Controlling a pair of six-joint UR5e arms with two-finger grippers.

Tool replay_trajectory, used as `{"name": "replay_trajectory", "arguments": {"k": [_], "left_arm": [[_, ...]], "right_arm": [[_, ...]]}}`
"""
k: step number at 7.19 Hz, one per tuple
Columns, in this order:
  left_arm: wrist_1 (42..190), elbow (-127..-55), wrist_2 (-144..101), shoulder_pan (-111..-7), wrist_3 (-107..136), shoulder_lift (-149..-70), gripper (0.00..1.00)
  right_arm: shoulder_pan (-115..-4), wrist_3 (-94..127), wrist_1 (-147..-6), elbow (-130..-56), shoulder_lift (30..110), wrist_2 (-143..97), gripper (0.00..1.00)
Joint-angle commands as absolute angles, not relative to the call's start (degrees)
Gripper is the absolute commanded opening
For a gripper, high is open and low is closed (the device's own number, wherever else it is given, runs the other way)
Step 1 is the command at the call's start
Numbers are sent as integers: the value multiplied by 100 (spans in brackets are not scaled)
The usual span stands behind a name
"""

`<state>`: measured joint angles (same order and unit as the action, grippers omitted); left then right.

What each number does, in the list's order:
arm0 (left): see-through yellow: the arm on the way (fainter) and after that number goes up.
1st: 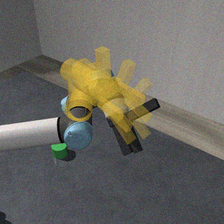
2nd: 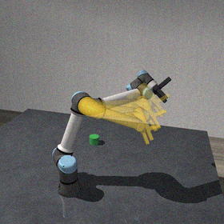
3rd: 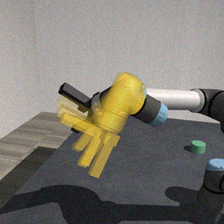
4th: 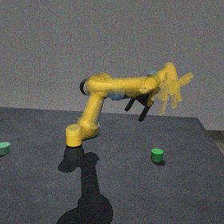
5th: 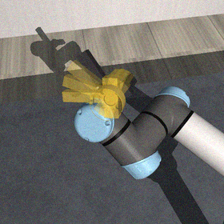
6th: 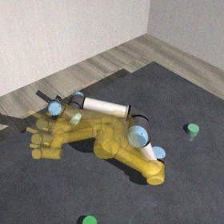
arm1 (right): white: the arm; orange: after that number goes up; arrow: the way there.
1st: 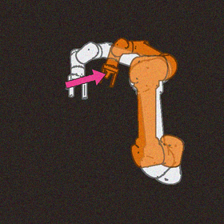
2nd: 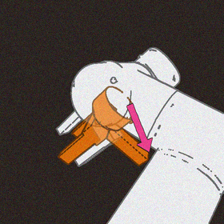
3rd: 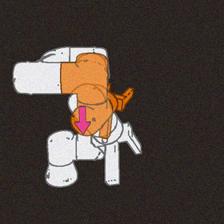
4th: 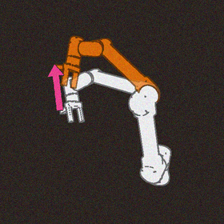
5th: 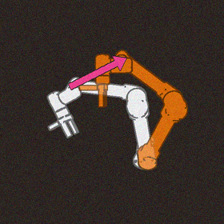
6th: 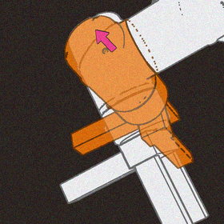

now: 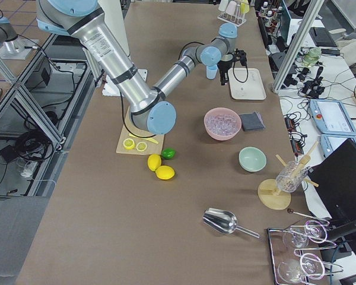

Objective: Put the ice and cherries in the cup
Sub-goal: 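Carry the ice cube with the right gripper over the blue cup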

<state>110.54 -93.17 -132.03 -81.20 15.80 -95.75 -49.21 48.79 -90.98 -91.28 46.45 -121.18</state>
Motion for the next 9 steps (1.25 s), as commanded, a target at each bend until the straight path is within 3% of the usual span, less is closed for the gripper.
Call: {"name": "replay_trajectory", "arguments": {"k": [1, 2, 5, 9], "left_arm": [[11065, -9185, -13201, -8112, 1599, -9676, 97], [11065, -9185, -13201, -8104, 1704, -9685, 97], [11101, -9193, -13210, -8104, 1714, -9677, 97], [11425, -8912, -13210, -8042, 1714, -9765, 97]], "right_arm": [[-4169, 6095, -9097, -8659, 3598, -11559, 0], [-3827, 6326, -9088, -8509, 3351, -11131, 0], [-3428, 6706, -7906, -6993, 2604, -10337, 0], [-3271, 6706, -7383, -6530, 2619, -10073, 3]]}}
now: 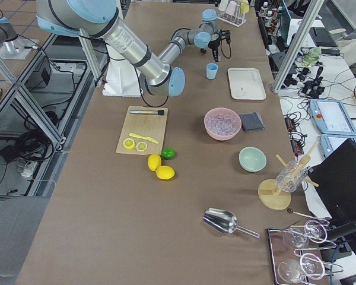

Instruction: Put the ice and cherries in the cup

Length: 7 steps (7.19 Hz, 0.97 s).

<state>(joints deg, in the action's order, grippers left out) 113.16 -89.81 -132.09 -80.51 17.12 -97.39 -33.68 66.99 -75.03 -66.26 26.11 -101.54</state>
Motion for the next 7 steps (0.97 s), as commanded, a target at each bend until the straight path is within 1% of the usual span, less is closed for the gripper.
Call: {"name": "replay_trajectory", "arguments": {"k": [1, 2, 3, 4, 5, 6, 7], "left_arm": [[11417, -8903, -13210, -8042, 1723, -9765, 97], [11426, -8912, -13210, -8042, 1723, -9756, 97], [11426, -8930, -13219, -8042, 1792, -9738, 97], [11426, -8930, -13219, -8042, 1793, -9721, 97], [11426, -8964, -13227, -8042, 1784, -9686, 97], [11434, -8956, -13228, -8042, 1784, -9686, 97], [11435, -8956, -13228, -8042, 1793, -9686, 97]], "right_arm": [[-3235, 6706, -7383, -6522, 2610, -9985, 10], [-3217, 6697, -7383, -6469, 2636, -9976, 48], [-3226, 6706, -7392, -6460, 2645, -9976, 73], [-3217, 6671, -7409, -6460, 2680, -9993, 86], [-3234, 6653, -7418, -6547, 2646, -10054, 93], [-3504, 6619, -7548, -6687, 2646, -10394, 94], [-4203, 5922, -8211, -7010, 2646, -11546, 97]]}}
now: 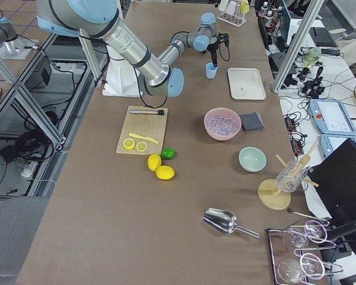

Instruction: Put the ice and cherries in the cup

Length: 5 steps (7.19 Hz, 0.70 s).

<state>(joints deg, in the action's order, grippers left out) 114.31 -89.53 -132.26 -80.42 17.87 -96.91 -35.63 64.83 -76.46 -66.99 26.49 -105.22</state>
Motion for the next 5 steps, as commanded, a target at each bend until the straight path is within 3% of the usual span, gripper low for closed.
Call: {"name": "replay_trajectory", "arguments": {"k": [1, 5], "left_arm": [[11435, -8973, -13219, -8033, 1793, -9686, 97], [11435, -9017, -13245, -8033, 1837, -9712, 97]], "right_arm": [[-4654, 4619, -9018, -7475, 2907, -12088, 97], [-5913, 2009, -9211, -8015, 4919, -12261, 99]]}}
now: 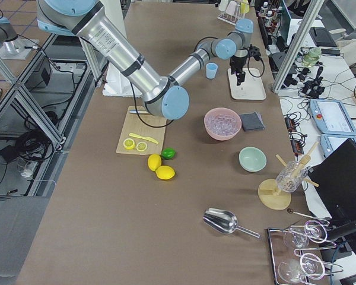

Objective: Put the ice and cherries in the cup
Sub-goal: 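Move the right gripper back over the pink ice bowl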

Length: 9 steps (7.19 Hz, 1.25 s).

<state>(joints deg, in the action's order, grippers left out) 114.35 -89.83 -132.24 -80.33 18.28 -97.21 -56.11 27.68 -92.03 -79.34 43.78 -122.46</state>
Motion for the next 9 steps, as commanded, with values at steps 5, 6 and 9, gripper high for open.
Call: {"name": "replay_trajectory", "arguments": {"k": [5, 6, 9], "left_arm": [[11593, -9096, -13263, -7998, 2004, -9721, 97], [11601, -9131, -13271, -7998, 1995, -9686, 97], [11602, -9149, -13271, -7998, 1995, -9686, 97]], "right_arm": [[-5722, 1915, -7893, -7989, 5889, -12208, 98], [-5669, 1925, -7858, -8007, 5897, -12208, 98], [-5529, 1916, -7858, -7990, 5950, -12173, 98]]}}
